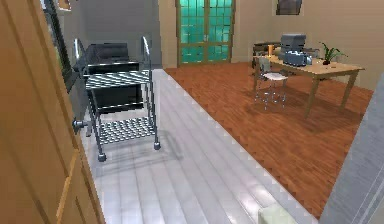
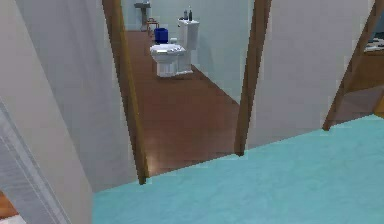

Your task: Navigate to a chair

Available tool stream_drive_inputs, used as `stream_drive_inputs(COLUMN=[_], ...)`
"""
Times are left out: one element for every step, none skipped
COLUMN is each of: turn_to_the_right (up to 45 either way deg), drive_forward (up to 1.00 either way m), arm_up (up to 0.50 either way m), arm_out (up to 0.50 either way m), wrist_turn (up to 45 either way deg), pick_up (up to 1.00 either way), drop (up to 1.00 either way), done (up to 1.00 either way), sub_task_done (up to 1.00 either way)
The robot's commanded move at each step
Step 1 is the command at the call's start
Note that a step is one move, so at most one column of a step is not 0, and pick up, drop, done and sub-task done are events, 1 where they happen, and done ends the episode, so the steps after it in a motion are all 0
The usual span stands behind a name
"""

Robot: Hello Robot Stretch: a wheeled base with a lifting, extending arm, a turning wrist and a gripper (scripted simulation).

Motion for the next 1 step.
stream_drive_inputs(turn_to_the_right=[18.0], drive_forward=[0.0], arm_up=[0.0], arm_out=[0.0], wrist_turn=[0.0], pick_up=[0.0], drop=[0.0], done=[0.0], sub_task_done=[0.0])
